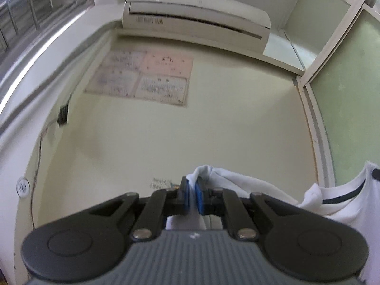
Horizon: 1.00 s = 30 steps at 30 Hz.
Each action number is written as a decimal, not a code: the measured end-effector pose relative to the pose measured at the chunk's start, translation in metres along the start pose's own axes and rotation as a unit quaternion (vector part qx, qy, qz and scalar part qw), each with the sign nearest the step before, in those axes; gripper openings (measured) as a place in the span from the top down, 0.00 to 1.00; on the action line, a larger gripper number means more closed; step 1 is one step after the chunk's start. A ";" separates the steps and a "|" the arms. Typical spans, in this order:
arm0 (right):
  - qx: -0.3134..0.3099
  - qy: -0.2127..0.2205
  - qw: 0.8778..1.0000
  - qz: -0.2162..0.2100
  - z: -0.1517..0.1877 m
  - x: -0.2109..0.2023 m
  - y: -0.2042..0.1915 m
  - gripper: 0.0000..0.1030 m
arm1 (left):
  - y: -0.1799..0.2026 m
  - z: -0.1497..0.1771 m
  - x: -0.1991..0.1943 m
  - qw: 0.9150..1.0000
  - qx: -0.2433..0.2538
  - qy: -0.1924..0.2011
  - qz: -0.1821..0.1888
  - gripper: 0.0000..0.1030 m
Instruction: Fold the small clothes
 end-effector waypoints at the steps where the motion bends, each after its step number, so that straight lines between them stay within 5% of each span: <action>1: -0.003 -0.003 1.000 0.000 -0.002 0.005 0.000 1.00 | 0.002 -0.002 0.003 1.000 0.004 0.000 -0.005 0.94; 7: 0.020 -0.087 0.996 -0.007 0.062 0.036 0.037 1.00 | 0.007 0.046 0.055 0.997 0.031 -0.073 -0.024 0.94; 10: 0.058 -0.168 0.984 -0.011 0.144 0.064 0.045 1.00 | 0.008 0.111 0.096 0.987 0.049 -0.145 -0.040 0.94; 13: 0.086 -0.251 0.964 -0.006 0.237 0.092 0.045 1.00 | 0.000 0.201 0.141 0.967 0.067 -0.234 -0.071 0.94; 16: 0.130 -0.343 0.930 -0.003 0.356 0.115 0.034 1.00 | -0.010 0.315 0.182 0.934 0.092 -0.329 -0.102 0.89; 17: 0.140 -0.382 0.913 -0.006 0.400 0.118 0.027 1.00 | -0.014 0.363 0.192 0.915 0.112 -0.370 -0.117 0.89; 20: 0.156 -0.454 0.877 0.022 0.482 0.094 0.025 0.73 | -0.035 0.473 0.190 0.845 0.119 -0.502 -0.143 0.91; 21: 0.165 -0.461 0.872 0.021 0.494 0.081 0.029 0.74 | -0.044 0.494 0.180 0.833 0.101 -0.525 -0.141 0.91; 23: 0.189 -0.474 0.860 0.017 0.508 0.042 0.048 0.73 | -0.055 0.512 0.156 0.831 0.094 -0.533 -0.132 0.90; 25: 0.197 -0.498 0.844 0.029 0.519 0.003 0.066 0.70 | -0.061 0.511 0.132 0.838 0.116 -0.519 -0.122 0.89; 27: 0.202 -0.525 0.826 0.039 0.531 -0.039 0.083 0.54 | -0.062 0.505 0.112 0.845 0.127 -0.509 -0.105 0.88; 30: 0.226 -0.556 0.798 0.053 0.555 -0.085 0.091 0.48 | -0.056 0.500 0.088 0.847 0.128 -0.509 -0.081 0.87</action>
Point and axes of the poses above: each gripper's, at about its wrist camera, not at the fingertips, and x roughly the way its jaws point, y to its right, z to its underside, the point moved 5 cm from there along x, roughly the way its jaws point, and after that the axes turned 6 degrees about -z, right-handed, at the moved point
